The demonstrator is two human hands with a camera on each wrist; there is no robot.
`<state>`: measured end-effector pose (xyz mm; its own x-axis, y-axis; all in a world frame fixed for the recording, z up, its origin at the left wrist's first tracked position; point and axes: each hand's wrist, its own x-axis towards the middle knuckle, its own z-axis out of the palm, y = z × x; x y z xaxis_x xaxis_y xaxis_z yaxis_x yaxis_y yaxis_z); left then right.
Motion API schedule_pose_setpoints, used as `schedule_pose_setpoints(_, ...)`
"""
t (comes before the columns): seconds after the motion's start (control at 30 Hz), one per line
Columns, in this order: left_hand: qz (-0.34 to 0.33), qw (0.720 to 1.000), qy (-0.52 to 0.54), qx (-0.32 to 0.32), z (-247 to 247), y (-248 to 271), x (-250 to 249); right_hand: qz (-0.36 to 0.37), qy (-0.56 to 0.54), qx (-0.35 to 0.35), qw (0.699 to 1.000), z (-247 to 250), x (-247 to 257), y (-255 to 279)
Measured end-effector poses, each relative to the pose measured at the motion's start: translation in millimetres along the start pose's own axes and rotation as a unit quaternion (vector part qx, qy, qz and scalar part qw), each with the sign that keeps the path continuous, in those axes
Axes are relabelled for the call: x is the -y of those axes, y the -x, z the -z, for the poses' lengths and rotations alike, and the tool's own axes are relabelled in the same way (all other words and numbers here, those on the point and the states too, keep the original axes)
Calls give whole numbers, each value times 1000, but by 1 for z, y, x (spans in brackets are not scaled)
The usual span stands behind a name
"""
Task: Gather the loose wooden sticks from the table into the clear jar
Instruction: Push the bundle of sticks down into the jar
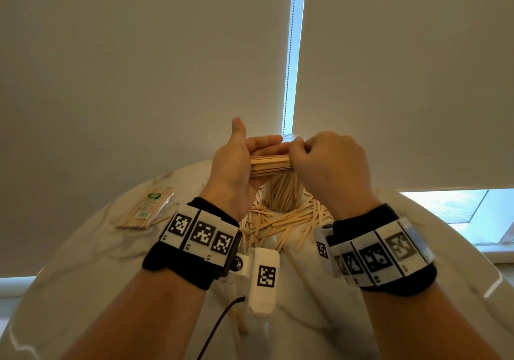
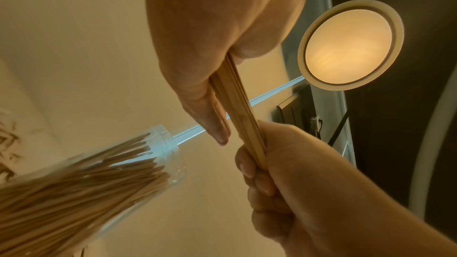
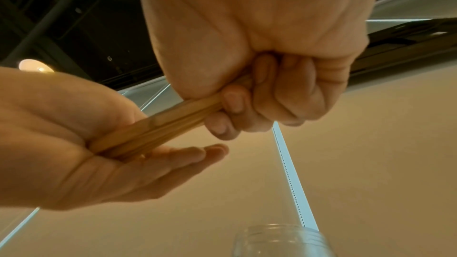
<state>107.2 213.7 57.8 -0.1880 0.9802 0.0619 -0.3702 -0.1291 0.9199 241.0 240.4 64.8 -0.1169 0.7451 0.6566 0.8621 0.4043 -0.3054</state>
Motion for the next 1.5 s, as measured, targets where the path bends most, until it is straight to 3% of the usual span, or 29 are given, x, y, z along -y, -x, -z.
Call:
schedule_pose_setpoints(0.2, 23, 1000, 7, 2, 0, -6, 9, -37, -39, 67, 996, 3, -19, -7)
schedule_pose_setpoints(0.3, 32, 998, 13, -43, 8, -14, 19, -91, -40, 44, 994, 13, -40, -12)
schedule_pose_setpoints(0.37, 37, 995, -64, -65, 15, -27, 25, -124, -14, 19, 992, 20, -53, -18)
schedule_pose_setpoints(0.47, 35, 968, -244, -44, 25, -59, 34, -148, 38, 12, 988, 20, -63, -42)
schedule_pose_setpoints(0.53, 30, 962, -271, -7, 21, -74, 39, -136, 75, 15, 988, 12, -62, -65)
schedule_pose_setpoints(0.6, 46, 971, -232, 24, 10, -86, 44, -105, 110, 17, 988, 0, -56, -87)
schedule_pose_setpoints(0.77, 14, 958, -285, 24, -10, -111, 65, -14, 239, 74, 968, -32, -24, -124)
schedule_pose_setpoints(0.87, -31, 961, -276, 7, -1, -122, 83, 72, 289, 139, 944, -51, -10, -129)
schedule_pose_setpoints(0.97, -36, 960, -276, 15, 4, -124, 87, 126, 295, 226, 920, -71, -5, -128)
schedule_pose_setpoints(1.17, -39, 958, -282, 29, 6, -123, 87, 61, 201, 345, 915, -69, -6, -146)
schedule_pose_setpoints(1.23, -40, 957, -285, 26, 8, -124, 89, 30, 162, 350, 922, -64, -6, -150)
schedule_pose_setpoints(1.4, -46, 959, -278, 21, 8, -125, 91, 44, 100, 287, 952, -68, -11, -144)
schedule_pose_setpoints(1.5, -45, 955, -293, 16, 7, -125, 91, 67, 143, 318, 935, -72, -9, -138)
